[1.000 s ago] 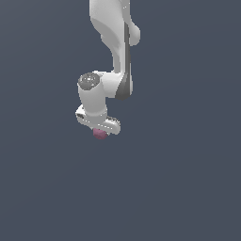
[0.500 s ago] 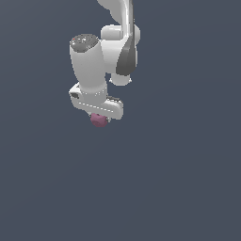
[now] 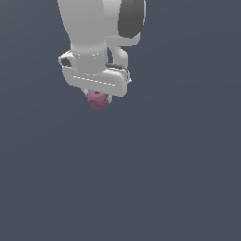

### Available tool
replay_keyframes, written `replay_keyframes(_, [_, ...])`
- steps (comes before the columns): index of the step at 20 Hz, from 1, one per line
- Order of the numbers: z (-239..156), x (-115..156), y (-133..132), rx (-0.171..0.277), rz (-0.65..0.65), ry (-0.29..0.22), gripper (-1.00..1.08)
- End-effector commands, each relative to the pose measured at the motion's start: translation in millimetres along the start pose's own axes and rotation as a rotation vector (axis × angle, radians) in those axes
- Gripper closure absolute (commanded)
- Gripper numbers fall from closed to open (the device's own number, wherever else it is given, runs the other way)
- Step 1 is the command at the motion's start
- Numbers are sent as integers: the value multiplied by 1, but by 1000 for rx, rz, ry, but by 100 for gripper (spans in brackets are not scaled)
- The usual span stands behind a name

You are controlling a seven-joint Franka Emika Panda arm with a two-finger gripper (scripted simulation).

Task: Pick up the object and move it to a goal position.

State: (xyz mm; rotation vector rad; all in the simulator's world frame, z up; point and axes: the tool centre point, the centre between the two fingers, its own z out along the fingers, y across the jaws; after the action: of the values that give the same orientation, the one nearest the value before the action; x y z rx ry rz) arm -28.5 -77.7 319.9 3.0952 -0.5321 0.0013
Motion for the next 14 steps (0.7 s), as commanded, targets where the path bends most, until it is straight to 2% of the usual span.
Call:
replay_keyframes(1, [-27,-1,-2,0,0,-1,108])
replay_keyframes(8, [-99,1,-10,0,0,-1,108])
replay_keyframes(14, [-144,2,-15,0,-1,-1,108])
